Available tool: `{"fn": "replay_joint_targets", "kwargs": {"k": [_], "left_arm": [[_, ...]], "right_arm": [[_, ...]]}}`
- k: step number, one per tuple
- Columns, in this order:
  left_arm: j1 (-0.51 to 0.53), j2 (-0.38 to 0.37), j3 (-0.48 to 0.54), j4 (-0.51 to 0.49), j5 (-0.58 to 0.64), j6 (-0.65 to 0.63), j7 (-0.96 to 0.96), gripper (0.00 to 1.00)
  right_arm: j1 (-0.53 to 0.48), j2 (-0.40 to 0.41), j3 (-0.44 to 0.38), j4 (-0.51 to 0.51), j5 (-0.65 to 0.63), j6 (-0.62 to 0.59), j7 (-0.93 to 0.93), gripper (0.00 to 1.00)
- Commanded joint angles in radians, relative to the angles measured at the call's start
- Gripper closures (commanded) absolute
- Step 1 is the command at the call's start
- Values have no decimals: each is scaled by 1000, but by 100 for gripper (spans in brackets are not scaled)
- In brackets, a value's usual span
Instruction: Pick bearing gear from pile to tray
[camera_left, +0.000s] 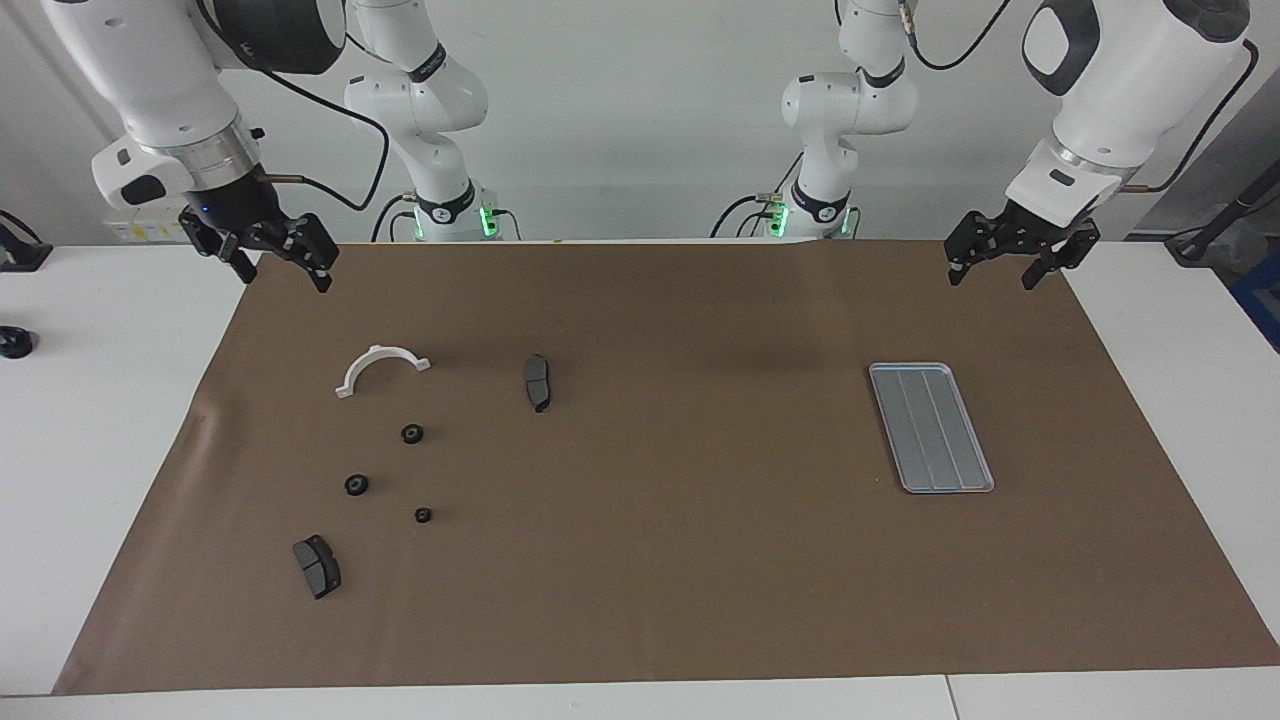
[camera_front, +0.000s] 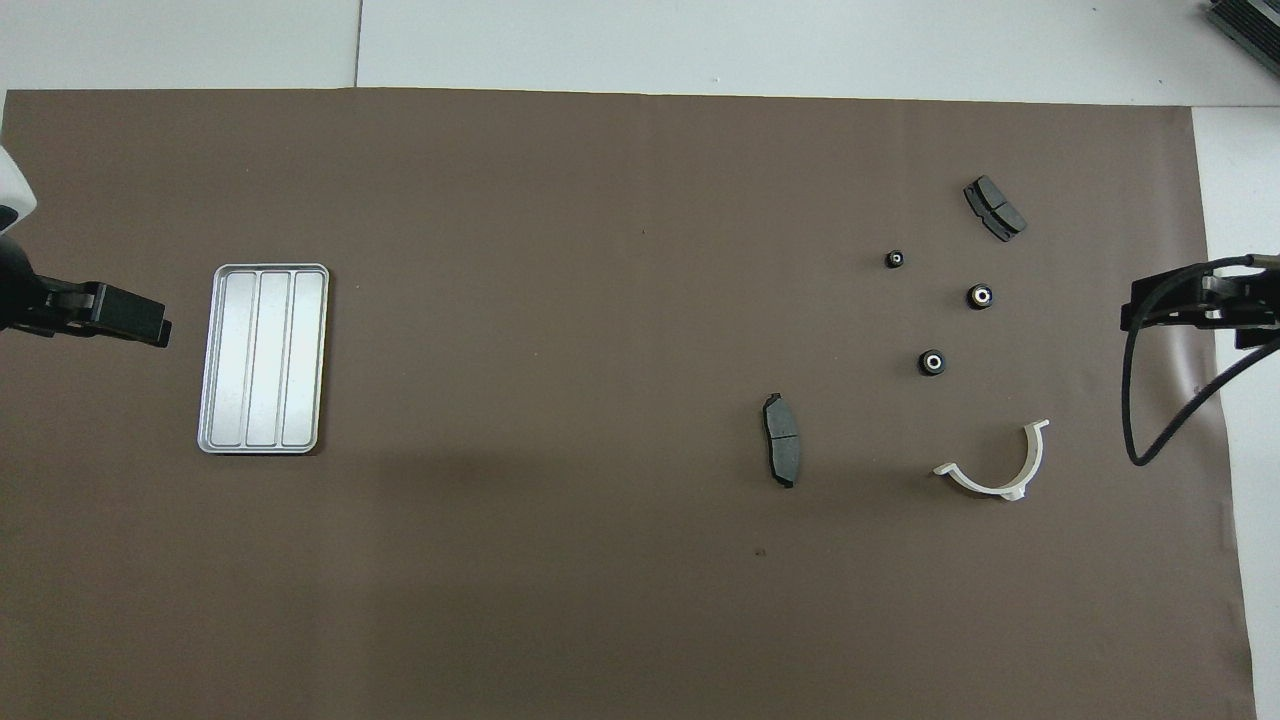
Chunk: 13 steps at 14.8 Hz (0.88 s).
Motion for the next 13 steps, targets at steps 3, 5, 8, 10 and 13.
{"fn": "replay_joint_targets", "kwargs": {"k": [3, 5, 8, 10, 13], "left_arm": [[17, -18, -9, -21, -16, 0, 5, 0], [17, -17, -9, -21, -16, 0, 5, 0], [17, -18, -9, -21, -16, 0, 5, 0], [17, -18, -9, -21, -16, 0, 5, 0], [17, -18, -9, -21, -16, 0, 5, 0]], "right_arm": [[5, -21, -4, -17, 17, -11, 6, 0], [7, -23, -4, -25, 17, -11, 5, 0], [7, -37, -4, -52, 17, -7, 3, 0], [7, -37, -4, -52, 17, -2, 1, 0], [5, -37, -4, -55, 17, 8, 1, 0]]}}
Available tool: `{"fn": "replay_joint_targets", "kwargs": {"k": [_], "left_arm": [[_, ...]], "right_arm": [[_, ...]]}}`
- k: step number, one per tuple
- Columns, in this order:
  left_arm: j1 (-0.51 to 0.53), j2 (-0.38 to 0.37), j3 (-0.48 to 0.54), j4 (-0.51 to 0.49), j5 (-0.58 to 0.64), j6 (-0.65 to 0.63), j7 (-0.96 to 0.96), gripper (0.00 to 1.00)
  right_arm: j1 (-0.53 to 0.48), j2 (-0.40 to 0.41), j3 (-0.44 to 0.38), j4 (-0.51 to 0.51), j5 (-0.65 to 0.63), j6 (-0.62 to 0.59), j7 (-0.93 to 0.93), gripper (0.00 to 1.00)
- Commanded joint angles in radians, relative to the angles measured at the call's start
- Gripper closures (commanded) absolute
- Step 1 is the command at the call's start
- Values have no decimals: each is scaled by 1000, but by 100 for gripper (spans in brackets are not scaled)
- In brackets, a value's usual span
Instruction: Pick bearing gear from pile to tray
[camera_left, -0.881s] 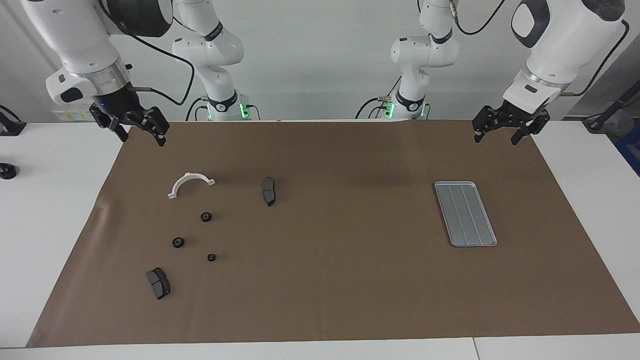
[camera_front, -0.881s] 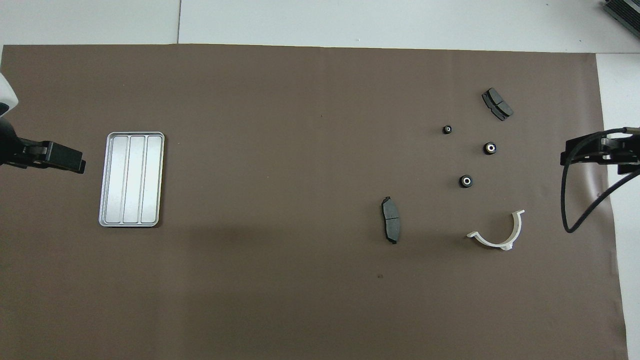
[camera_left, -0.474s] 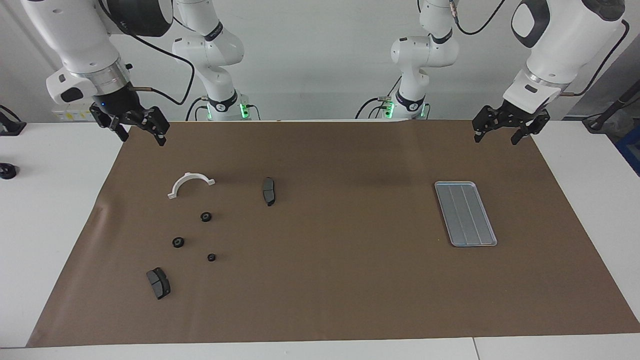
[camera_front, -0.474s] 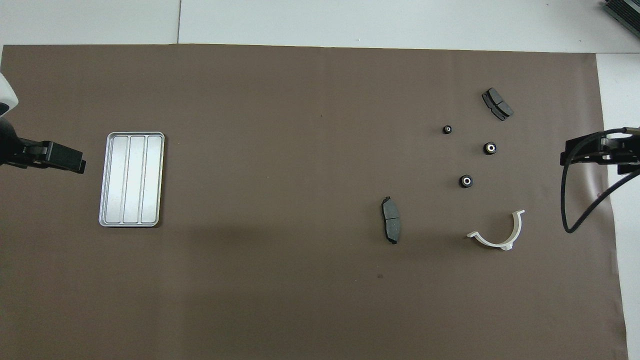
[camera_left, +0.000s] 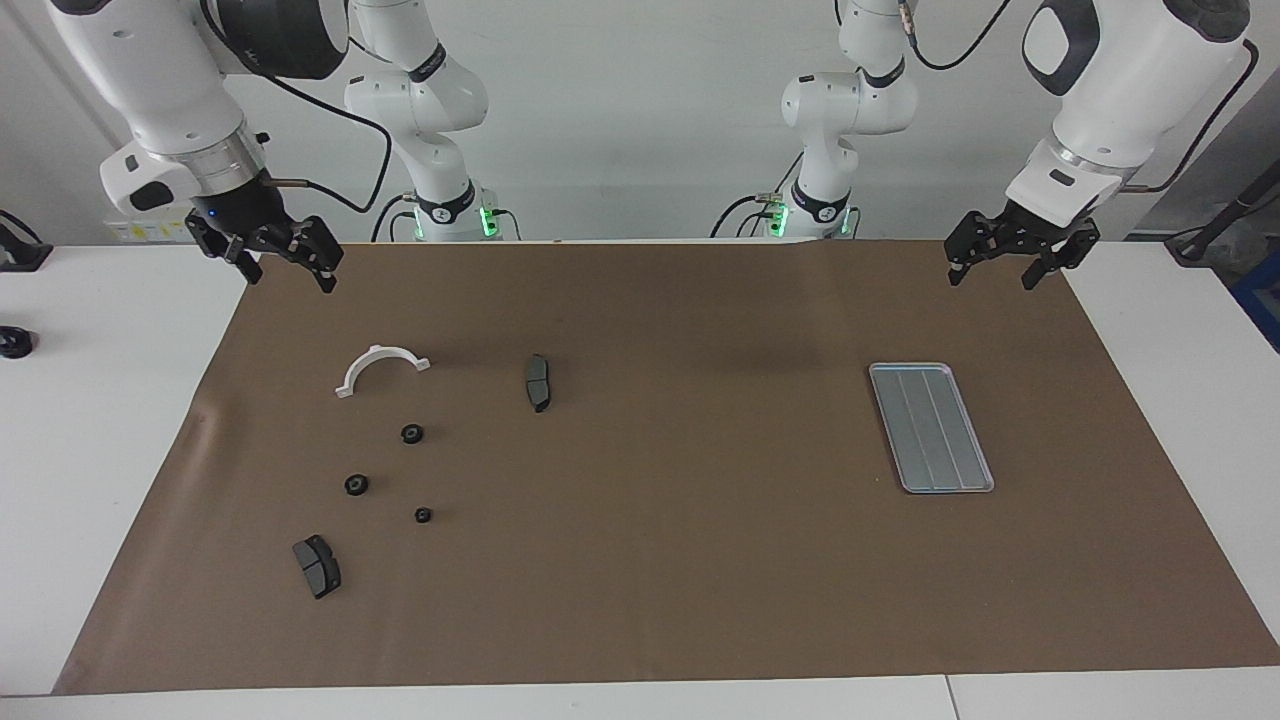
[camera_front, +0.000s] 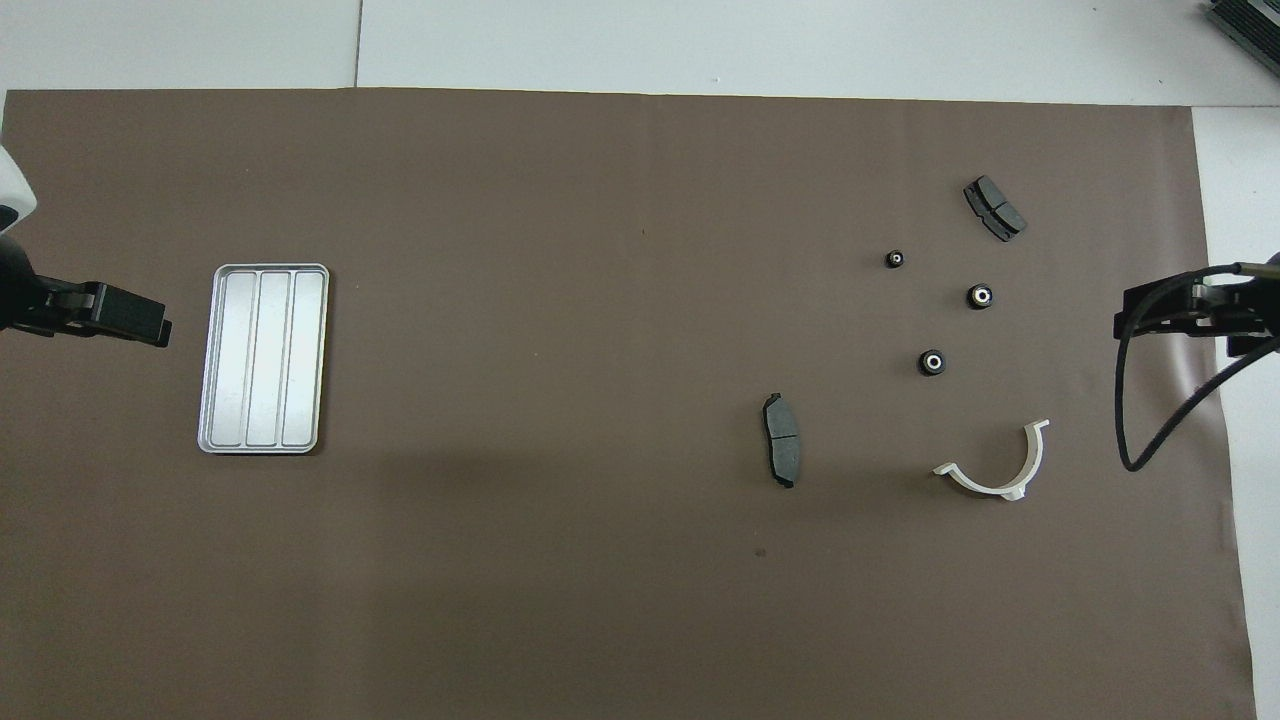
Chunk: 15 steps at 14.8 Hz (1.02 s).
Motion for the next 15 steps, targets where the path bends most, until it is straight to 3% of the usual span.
{"fn": "replay_joint_targets", "kwargs": {"k": [1, 5, 15], "left_arm": [[17, -18, -9, -21, -16, 0, 5, 0], [17, -17, -9, -21, -16, 0, 5, 0], [17, -18, -9, -21, -16, 0, 5, 0]], "right_arm": [[4, -32, -4, -33, 17, 12, 0, 0], [5, -18, -4, -44, 17, 67, -49, 0], [21, -26, -5, -65, 20, 72, -52, 0]]}}
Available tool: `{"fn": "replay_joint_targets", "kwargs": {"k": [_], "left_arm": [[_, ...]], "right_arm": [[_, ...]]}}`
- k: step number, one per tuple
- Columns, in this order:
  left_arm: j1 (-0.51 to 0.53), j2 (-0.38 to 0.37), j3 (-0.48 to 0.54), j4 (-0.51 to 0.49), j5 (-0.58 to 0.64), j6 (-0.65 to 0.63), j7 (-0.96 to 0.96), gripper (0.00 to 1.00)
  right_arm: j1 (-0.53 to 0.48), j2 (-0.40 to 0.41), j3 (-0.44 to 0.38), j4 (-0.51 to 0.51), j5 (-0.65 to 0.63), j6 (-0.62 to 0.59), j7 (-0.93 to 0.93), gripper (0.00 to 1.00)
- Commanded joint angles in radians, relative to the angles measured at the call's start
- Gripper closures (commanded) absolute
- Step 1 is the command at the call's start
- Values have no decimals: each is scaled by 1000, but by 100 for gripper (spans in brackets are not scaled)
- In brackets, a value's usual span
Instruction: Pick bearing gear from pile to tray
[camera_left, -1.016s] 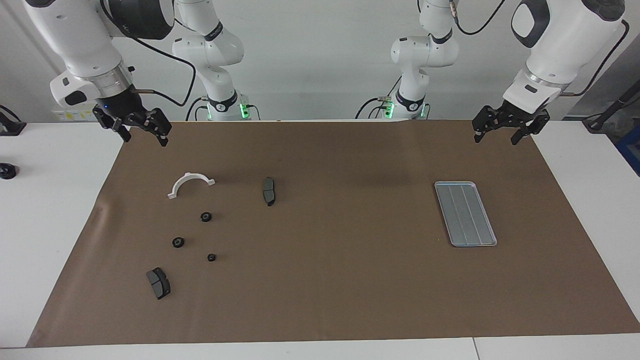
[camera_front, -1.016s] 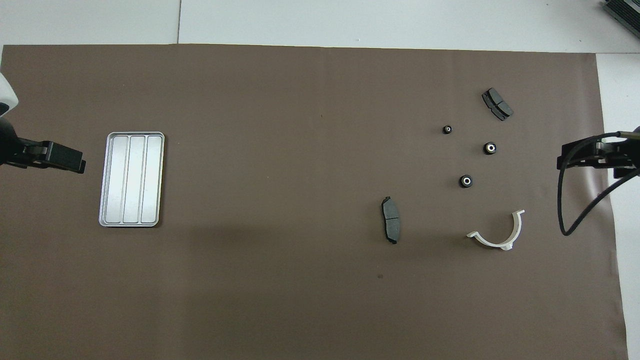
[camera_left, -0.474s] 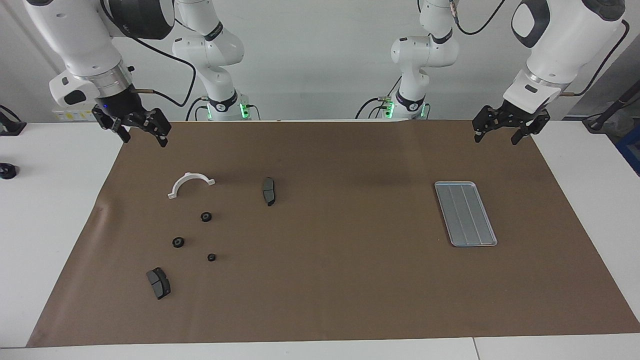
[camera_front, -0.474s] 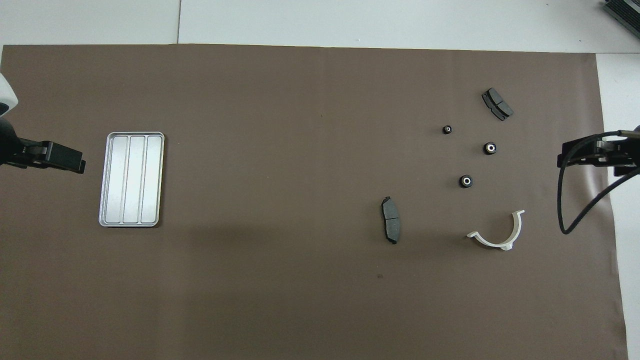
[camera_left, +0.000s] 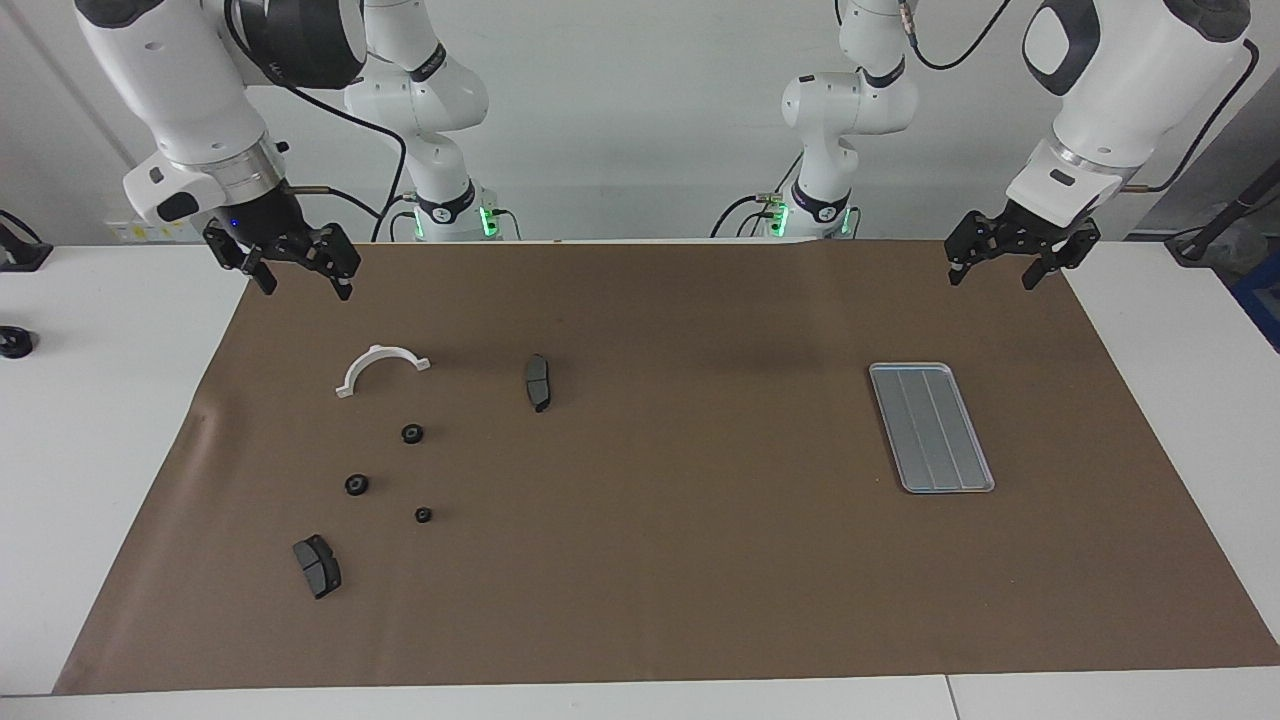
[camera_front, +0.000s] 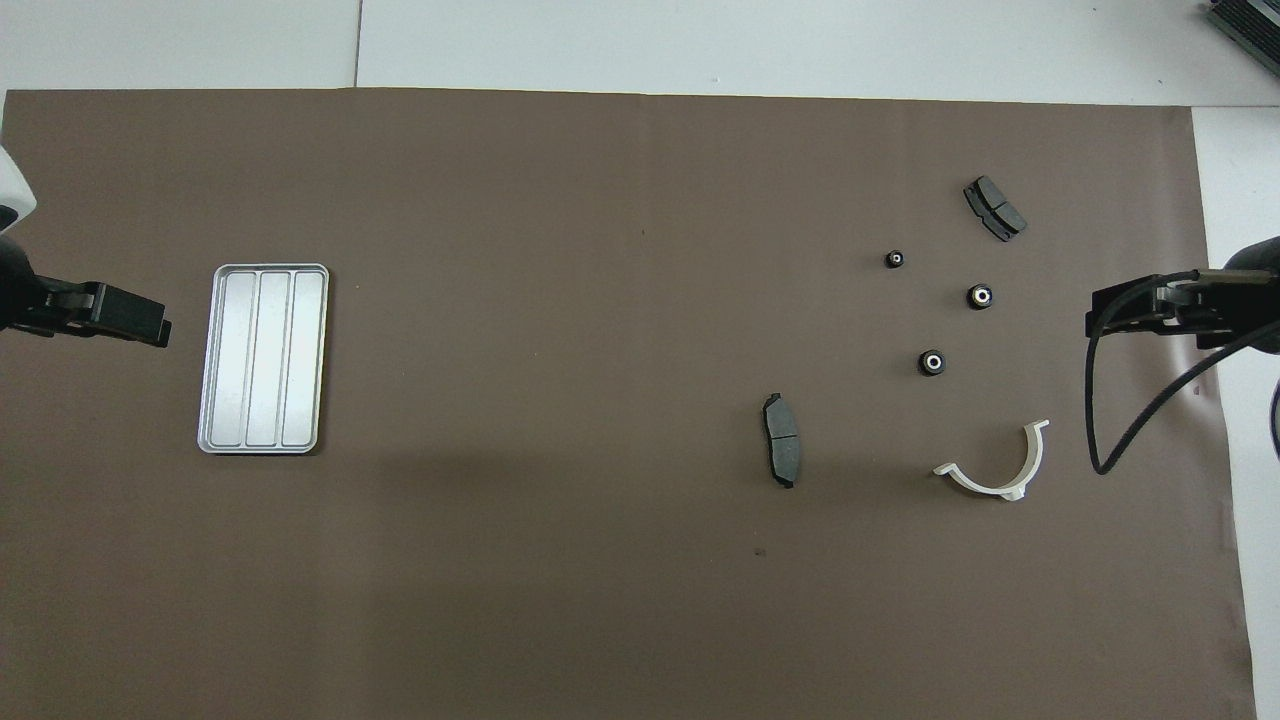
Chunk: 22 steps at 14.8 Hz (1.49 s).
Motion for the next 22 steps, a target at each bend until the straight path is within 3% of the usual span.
{"fn": "replay_joint_targets", "kwargs": {"k": [1, 16, 22], "left_arm": [[17, -18, -9, -21, -16, 0, 5, 0], [17, -17, -9, -21, -16, 0, 5, 0], [17, -18, -9, -21, -16, 0, 5, 0]], "right_arm": [[-8, -27, -4, -43, 20, 28, -26, 0], [-13, -51, -6, -104, 20, 89, -28, 0], [-27, -9, -7, -124, 49, 153, -40, 0]]}}
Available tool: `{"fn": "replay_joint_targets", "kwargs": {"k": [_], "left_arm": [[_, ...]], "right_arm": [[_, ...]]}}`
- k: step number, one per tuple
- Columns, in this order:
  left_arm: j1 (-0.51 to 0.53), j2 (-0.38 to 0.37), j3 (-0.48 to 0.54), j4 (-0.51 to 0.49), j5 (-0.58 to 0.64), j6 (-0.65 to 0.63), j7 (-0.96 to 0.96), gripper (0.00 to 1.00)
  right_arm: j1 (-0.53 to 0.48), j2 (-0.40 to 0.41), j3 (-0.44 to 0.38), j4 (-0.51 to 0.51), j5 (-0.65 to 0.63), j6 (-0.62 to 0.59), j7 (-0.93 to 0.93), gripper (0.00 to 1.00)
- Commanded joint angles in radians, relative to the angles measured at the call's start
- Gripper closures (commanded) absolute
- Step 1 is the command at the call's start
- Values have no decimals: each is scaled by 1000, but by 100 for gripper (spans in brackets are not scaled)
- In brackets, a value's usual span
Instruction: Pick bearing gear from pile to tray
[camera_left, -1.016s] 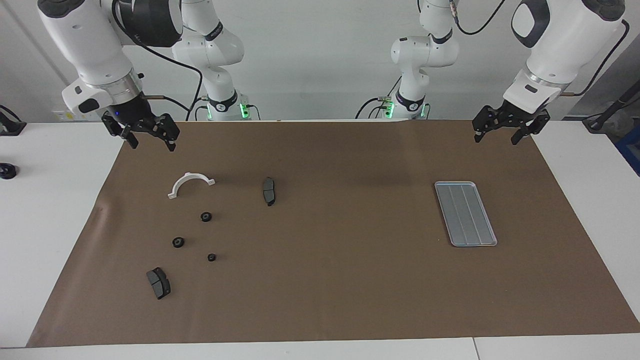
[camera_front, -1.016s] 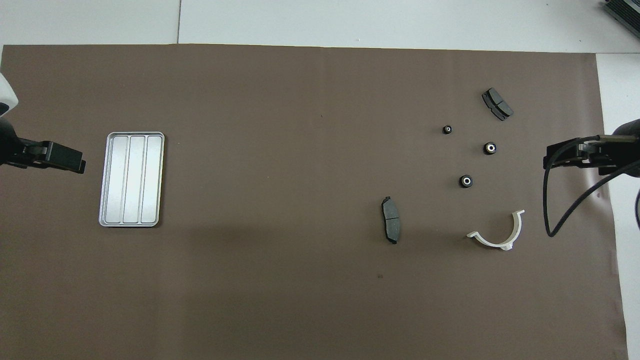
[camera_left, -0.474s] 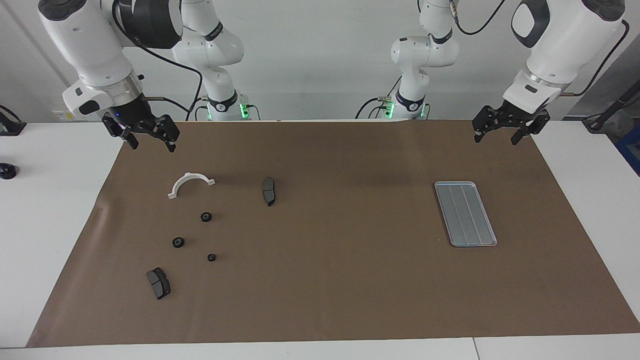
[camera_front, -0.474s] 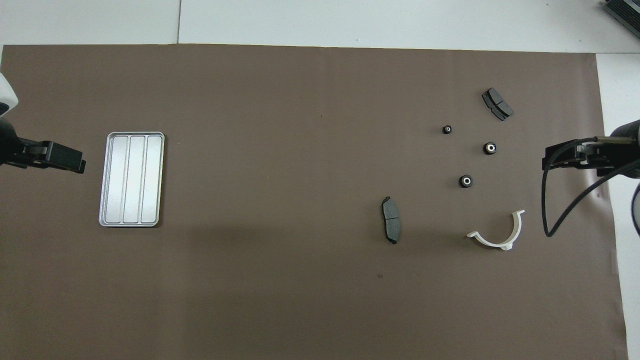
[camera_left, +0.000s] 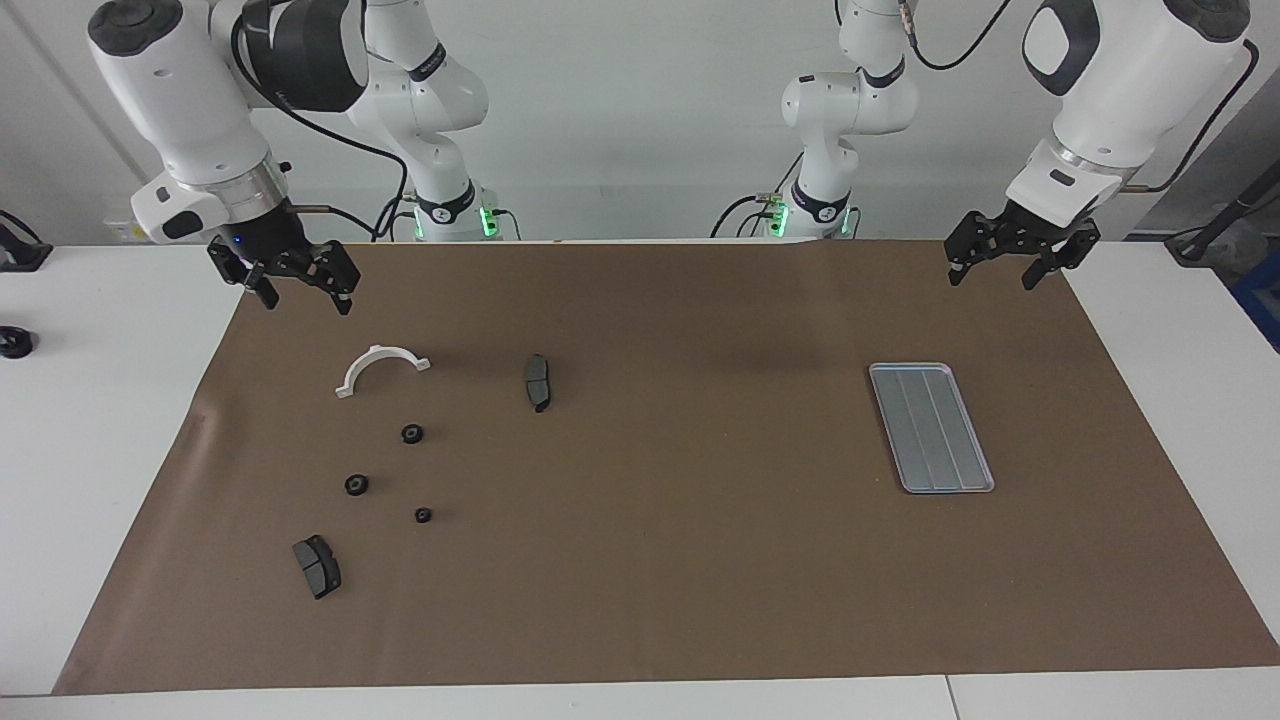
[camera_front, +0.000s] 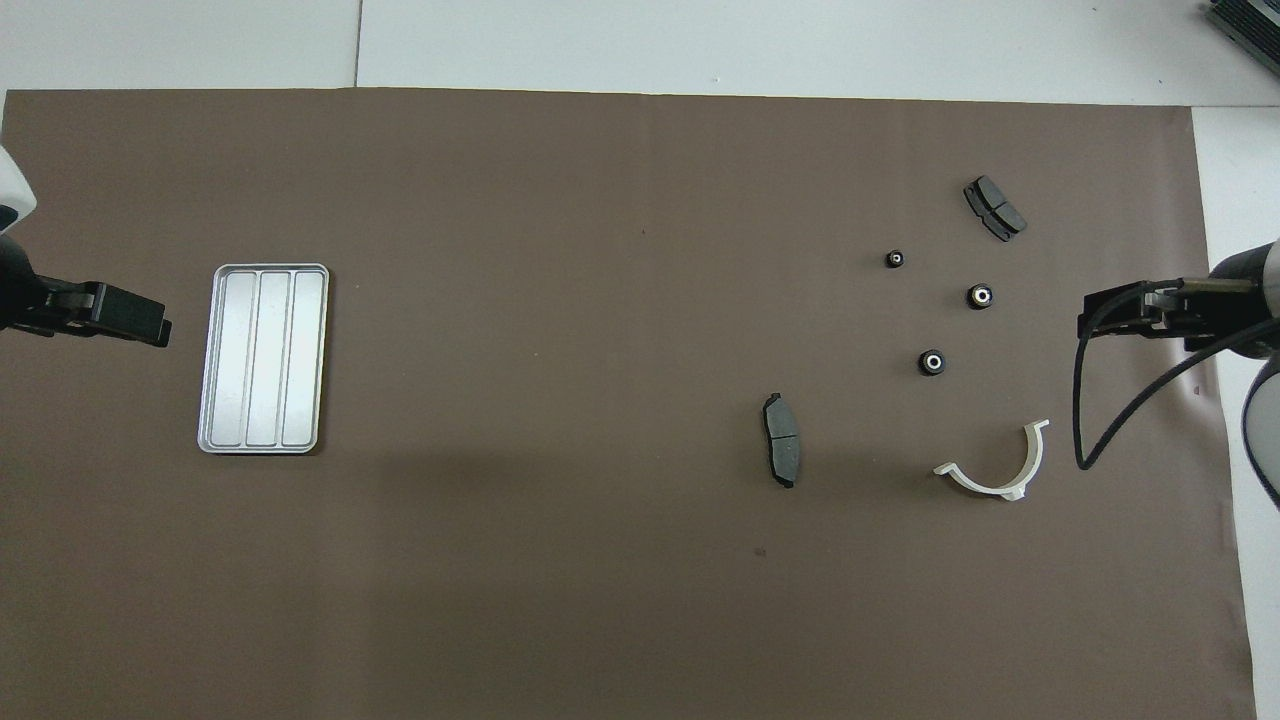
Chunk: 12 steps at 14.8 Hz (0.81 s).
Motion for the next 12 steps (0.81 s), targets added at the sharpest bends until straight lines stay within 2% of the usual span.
{"fn": "replay_joint_targets", "kwargs": {"k": [1, 6, 10, 12], "left_arm": [[17, -18, -9, -21, -16, 0, 5, 0], [17, -18, -9, -21, -16, 0, 5, 0], [17, -18, -9, -21, -16, 0, 5, 0], [17, -18, -9, -21, -16, 0, 5, 0]], "right_arm": [[-21, 16, -1, -27, 53, 56, -45, 0], [-26, 82, -1, -34, 55, 120, -70, 0], [-24, 140, -1, -136, 63, 310, -77, 0], [-26, 188, 0, -152, 64, 367, -88, 0]]}}
